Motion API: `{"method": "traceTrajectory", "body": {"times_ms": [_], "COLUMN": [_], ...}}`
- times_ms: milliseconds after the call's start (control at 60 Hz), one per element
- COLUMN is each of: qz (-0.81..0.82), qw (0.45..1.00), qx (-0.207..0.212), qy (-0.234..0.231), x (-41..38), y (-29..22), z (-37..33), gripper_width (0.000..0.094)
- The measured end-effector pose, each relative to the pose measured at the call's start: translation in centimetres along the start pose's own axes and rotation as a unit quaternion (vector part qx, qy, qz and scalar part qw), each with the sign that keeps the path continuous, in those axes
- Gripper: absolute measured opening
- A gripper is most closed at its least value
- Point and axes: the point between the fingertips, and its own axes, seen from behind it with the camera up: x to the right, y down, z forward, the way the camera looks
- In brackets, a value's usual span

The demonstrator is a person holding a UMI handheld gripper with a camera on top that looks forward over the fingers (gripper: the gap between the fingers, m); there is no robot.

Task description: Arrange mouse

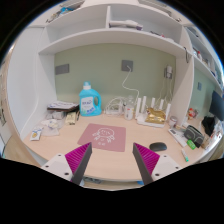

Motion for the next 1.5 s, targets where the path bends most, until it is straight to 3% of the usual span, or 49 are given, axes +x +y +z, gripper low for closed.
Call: {"method": "traceTrajectory", "body": {"times_ms": [400, 667, 1083, 1500], "qz": [0.040, 0.030, 0.073, 0.070], "qw": [0.992, 0.987, 0.985, 0.988], "qx": [-0.097, -0.123, -0.148, -0.138], "qy": [0.069, 0.096, 0.055, 0.009], "x": [8.5, 17.4, 23.0, 22.1], "y": [8.3, 12.0, 13.0, 8.9], "z": [1.5, 7.0, 19.3, 26.7], "gripper_width": [0.0847, 0.0849, 0.0850, 0.0832]}}
